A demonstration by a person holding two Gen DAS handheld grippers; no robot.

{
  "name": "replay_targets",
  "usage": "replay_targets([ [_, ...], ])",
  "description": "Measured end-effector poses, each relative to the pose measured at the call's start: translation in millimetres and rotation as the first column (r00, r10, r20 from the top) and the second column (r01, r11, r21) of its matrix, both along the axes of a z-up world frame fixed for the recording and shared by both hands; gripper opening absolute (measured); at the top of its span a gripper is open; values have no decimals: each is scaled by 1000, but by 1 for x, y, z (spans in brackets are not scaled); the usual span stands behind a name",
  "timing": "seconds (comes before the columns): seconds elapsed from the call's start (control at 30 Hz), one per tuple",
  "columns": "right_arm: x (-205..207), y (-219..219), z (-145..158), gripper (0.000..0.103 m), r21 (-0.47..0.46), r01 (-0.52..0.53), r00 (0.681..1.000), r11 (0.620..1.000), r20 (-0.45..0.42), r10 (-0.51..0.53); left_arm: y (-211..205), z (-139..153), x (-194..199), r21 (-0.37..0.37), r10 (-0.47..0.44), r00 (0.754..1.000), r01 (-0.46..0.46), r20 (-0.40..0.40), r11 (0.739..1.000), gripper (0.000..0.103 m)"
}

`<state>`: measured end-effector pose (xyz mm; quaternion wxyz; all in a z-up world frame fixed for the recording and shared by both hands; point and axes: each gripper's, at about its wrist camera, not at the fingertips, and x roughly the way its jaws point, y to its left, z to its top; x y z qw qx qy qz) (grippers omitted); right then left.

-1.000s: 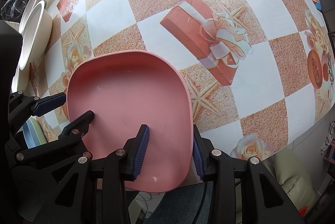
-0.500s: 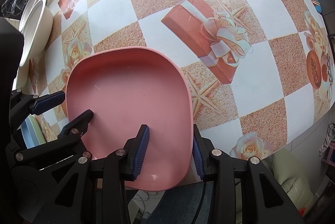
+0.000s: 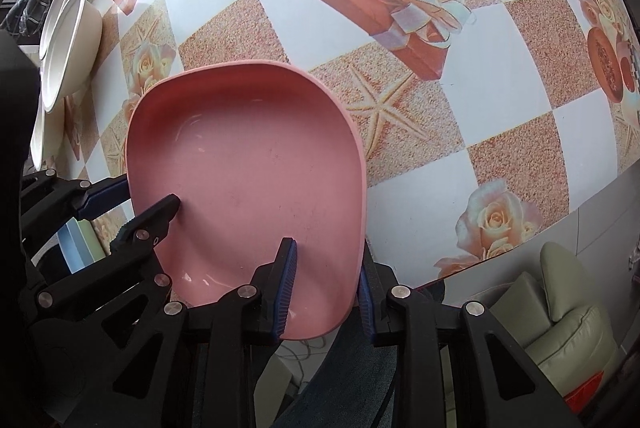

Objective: Organize plates and bowls

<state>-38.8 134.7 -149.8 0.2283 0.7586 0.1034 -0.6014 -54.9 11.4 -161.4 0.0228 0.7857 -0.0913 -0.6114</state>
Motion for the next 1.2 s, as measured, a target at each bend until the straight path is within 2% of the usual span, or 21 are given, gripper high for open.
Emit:
replay_targets([
  [0.23,3,0,7,32,4,-10,1000,1000,-13,10,-9,11,5,10,20,1000,-20,-23,1000,29],
  [0.43,11,-15,20,32,13,-40,999,999,-23,40,-26,29,30,25,45,995,-43,-84,999,29],
  [0.67,8,-39,43,32,44,-121,991,992,-58,123,-40,52,49,72,142,981,-133,-134,988,29],
  [0.9,6,-74,72,32,58,-212,972,976,-91,217,-80,77,69,113,278,939,-259,-203,959,29],
  [1.1,13,-119,93,32,75,-332,932,940,-125,339,-116,93,89,127,397,882,-376,-254,918,29],
  [1.2,19,-145,98,32,77,-404,902,912,-132,411,-134,100,106,125,458,847,-441,-271,889,29],
])
